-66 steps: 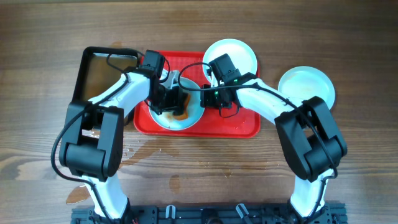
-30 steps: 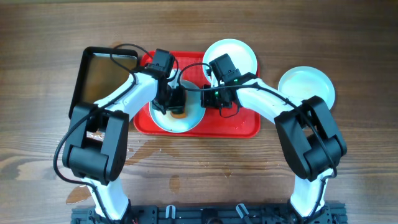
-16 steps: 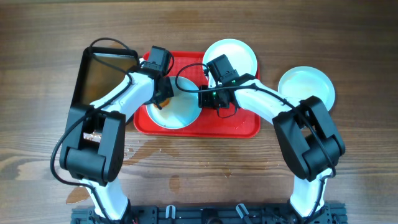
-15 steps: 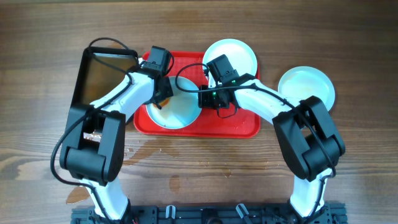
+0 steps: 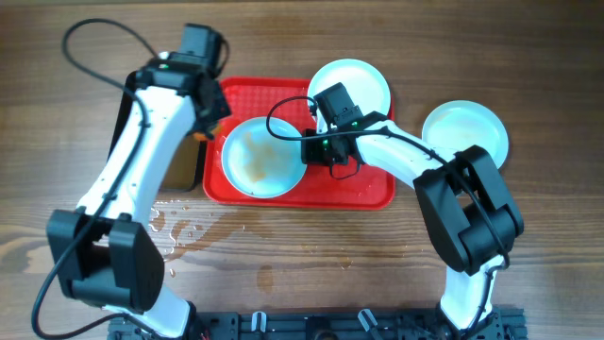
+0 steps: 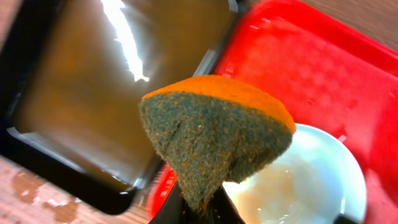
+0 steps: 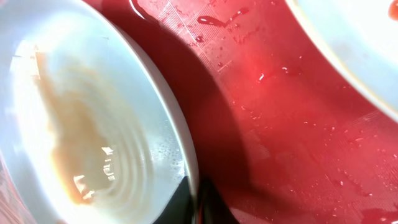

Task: Clean dirty plates on tray and stack at the side
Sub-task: 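Lift second plate with right gripper and stack it on first plate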

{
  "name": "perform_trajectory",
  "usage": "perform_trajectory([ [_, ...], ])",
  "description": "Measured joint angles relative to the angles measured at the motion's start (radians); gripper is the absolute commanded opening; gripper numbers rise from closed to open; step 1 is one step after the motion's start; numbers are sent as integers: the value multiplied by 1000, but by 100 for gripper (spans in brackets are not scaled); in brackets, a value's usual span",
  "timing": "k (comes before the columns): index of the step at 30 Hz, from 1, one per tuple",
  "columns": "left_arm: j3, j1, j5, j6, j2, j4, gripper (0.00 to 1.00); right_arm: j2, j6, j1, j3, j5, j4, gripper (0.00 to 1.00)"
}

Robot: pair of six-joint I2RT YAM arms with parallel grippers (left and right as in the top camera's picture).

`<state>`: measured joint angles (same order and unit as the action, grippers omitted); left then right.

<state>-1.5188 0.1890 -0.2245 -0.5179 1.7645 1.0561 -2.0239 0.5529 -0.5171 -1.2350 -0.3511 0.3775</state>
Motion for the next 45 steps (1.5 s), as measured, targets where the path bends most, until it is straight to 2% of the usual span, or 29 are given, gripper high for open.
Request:
perform_trajectory([
  [3, 1, -73, -3, 3, 2, 8, 4, 0, -1, 0, 0, 4, -13, 25],
  [8, 1, -204, -11, 4, 2, -13, 4, 0, 27, -4, -3, 34, -33, 25],
  [9, 1, -224, -12, 4, 3, -17, 4, -3, 42, -7, -5, 39, -39, 24],
  [11, 1, -241, -14, 4, 3, -17, 4, -10, 56, -13, -11, 42, -51, 4],
  [16, 18, -242, -13, 4, 3, -28, 4, -21, 75, -19, -13, 32, -50, 4],
  [22, 52, -242, -13, 4, 11, -43, 4, -11, 61, -16, -32, 25, 58, 4],
  [29, 86, -242, -13, 5, 13, -74, 4, 161, -5, -16, -32, 246, 124, 4],
  [33, 86, -242, -10, 5, 19, -82, 4, 237, -81, -48, -32, 472, 136, 4],
  [37, 86, -242, -2, 5, 37, -84, 4, 240, -187, -150, -32, 755, 129, 4],
  [40, 86, -242, 11, 5, 55, -85, 4, 240, -258, -224, -32, 949, 78, 4],
  [45, 87, -242, 16, 5, 62, -96, 4, 240, -430, -351, -32, 1302, -119, 4],
])
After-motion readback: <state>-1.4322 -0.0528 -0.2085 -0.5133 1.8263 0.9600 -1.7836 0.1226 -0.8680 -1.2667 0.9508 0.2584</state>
